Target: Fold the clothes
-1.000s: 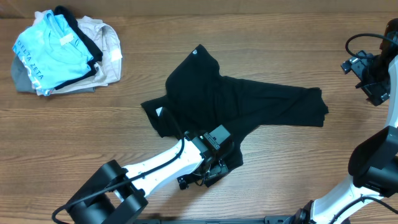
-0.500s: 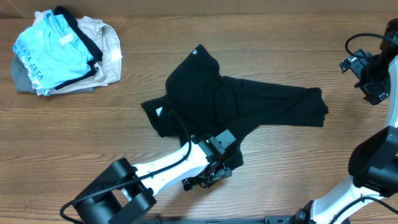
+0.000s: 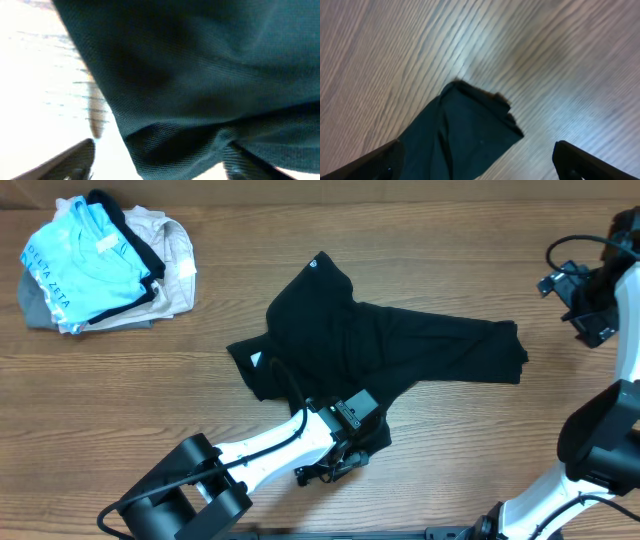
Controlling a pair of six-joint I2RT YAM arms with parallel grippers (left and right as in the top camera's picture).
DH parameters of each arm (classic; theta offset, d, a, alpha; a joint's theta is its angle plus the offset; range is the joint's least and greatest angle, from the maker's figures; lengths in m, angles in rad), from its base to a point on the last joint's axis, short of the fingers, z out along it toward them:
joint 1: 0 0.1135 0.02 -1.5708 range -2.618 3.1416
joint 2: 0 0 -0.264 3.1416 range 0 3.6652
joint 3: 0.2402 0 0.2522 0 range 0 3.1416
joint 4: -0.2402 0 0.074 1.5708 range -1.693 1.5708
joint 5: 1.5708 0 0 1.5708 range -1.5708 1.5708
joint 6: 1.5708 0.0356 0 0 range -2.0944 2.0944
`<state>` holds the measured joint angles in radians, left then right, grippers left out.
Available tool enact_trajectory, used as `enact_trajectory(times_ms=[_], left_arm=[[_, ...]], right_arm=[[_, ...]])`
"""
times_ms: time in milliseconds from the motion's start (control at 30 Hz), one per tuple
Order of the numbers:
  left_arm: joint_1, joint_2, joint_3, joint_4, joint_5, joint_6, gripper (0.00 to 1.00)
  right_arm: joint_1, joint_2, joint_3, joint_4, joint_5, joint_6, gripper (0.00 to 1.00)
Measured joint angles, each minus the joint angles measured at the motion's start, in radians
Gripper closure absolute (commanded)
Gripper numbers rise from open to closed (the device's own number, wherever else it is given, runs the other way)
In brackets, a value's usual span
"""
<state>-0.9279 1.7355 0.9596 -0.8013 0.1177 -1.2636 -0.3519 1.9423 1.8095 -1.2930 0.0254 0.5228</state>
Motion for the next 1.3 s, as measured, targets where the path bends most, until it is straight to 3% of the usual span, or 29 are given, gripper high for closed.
enact_trajectory(times_ms=[133, 200, 367, 567, 667, 967, 1300], left_arm=[[0.000, 0.000, 0.000, 0.000, -0.002, 0.002, 0.34], [0.000, 0.000, -0.001, 0.001, -0.002, 0.000, 0.41], [0.000, 0.000, -0.008, 0.005, -0.003, -0.021, 0.32], [0.000, 0.000, -0.012, 0.019, 0.002, -0.037, 0.38], [0.000, 0.000, -0.013, 0.028, 0.004, -0.048, 0.50], [0.000, 0.000, -0.014, 0.040, 0.005, -0.047, 0.62], [0.000, 0.000, -0.014, 0.039, 0.005, -0.047, 0.59]], right_arm=[[0.025, 0.000, -0.071, 0.058, -0.003, 0.000, 0.06], [0.031, 0.000, -0.109, 0.086, -0.003, -0.001, 0.08], [0.032, 0.002, -0.181, 0.167, -0.036, -0.024, 0.09], [0.032, 0.035, -0.196, 0.224, -0.113, -0.095, 0.09], [0.032, 0.057, -0.196, 0.234, -0.126, -0.109, 0.09], [0.032, 0.111, -0.198, 0.254, -0.133, -0.124, 0.12], [0.032, 0.146, -0.199, 0.289, -0.133, -0.127, 0.13]])
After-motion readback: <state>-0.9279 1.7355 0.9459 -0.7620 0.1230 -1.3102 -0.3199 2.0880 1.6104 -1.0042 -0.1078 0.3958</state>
